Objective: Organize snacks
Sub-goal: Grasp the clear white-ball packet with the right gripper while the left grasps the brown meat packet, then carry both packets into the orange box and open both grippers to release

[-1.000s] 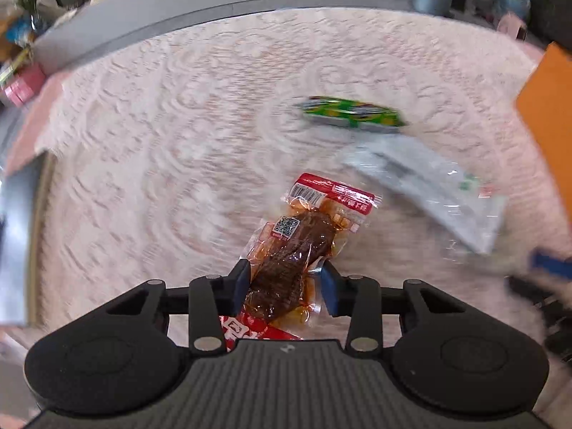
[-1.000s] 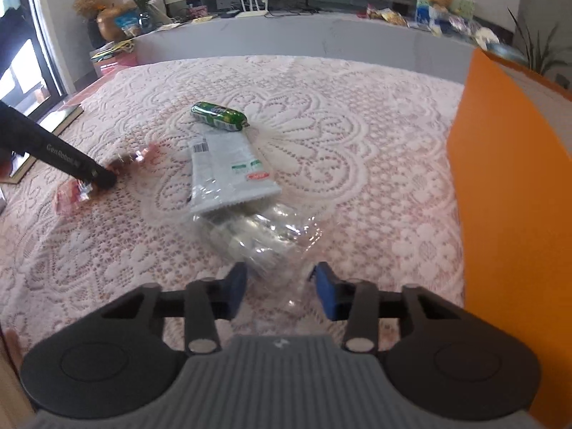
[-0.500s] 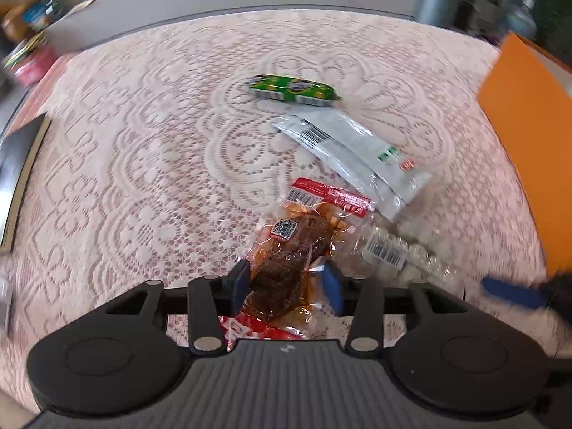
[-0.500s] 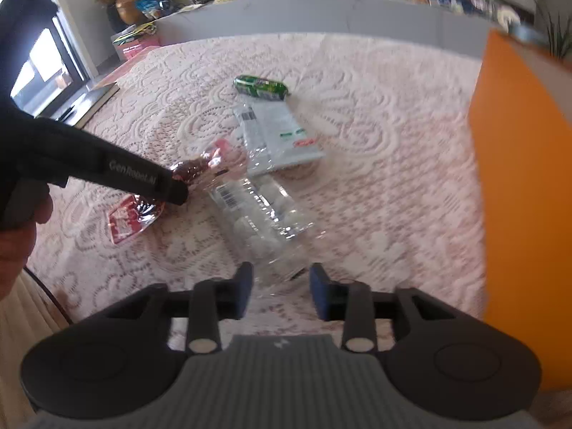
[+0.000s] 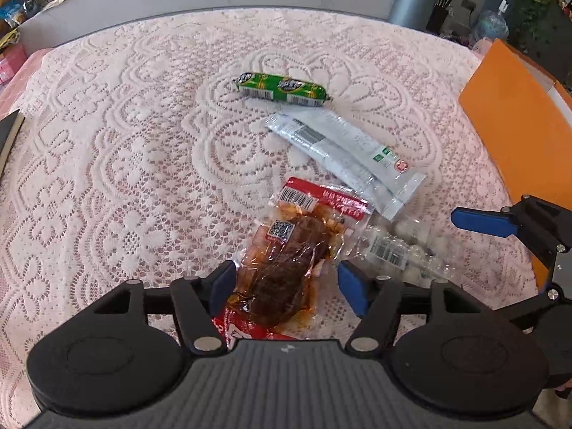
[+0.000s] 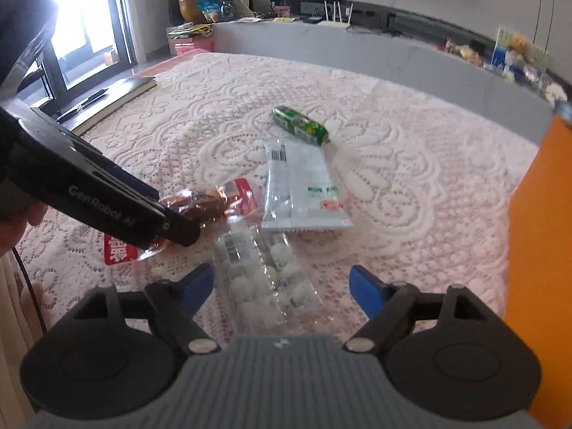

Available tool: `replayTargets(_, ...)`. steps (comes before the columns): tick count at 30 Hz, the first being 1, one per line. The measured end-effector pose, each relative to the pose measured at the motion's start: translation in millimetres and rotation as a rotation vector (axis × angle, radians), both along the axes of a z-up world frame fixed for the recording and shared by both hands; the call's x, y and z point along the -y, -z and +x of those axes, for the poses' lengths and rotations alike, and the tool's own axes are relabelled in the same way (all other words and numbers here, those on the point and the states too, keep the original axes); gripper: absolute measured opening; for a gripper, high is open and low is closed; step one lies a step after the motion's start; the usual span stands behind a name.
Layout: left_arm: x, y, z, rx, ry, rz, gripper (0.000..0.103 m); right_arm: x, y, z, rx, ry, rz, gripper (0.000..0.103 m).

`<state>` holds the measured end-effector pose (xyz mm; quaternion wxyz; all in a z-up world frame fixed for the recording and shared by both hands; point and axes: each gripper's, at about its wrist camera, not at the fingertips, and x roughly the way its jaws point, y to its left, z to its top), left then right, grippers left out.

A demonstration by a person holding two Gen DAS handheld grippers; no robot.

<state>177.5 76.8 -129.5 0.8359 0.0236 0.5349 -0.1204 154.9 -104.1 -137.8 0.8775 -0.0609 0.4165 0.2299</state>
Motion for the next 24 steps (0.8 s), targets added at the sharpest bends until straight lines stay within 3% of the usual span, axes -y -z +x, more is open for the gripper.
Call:
replayTargets(3, 4.4, 3.3, 1.7, 0.010, 0.008, 0.025, 0.080, -0.2, 5.2, 3.0, -0.013, 0.005, 0.009, 0.081)
replayTargets(7, 25.0, 5.4, -1.8, 0.074, 0.109, 0.128, 0.083, -5.7, 8.9, 2.4, -0.012, -0.012, 0.011, 0.081)
replayTargets(9, 26.6, 5.3, -0.9, 0.078, 0.117, 0.123, 0.081, -7.1, 9.4, -0.2, -0.006, -0.022, 0.005, 0.079)
replayTargets(11, 23.2, 6.4, 1.5, 0.074, 0.105, 0.099, 0.081, -9.2, 9.0, -2.1, 0.007, -0.028, -0.003, 0.068)
replayTargets(14, 18.5, 6.9, 3.9, 0.075, 0.096, 0.069, 0.075, -13.8, 9.5, -5.6, 0.030, -0.040, -0.039, 0.059)
replayTargets(17, 21.6, 5.7, 1.9, 0.087, 0.117, 0.070, 0.067, -13.7, 8.1, -7.3, 0.026, -0.030, -0.037, 0.056)
replayTargets(24, 31.6, -0.1, -5.1, 0.140, 0.145, 0.108, 0.062, -3.0, 2.1, -5.2, -0.026, 0.036, 0.017, 0.053)
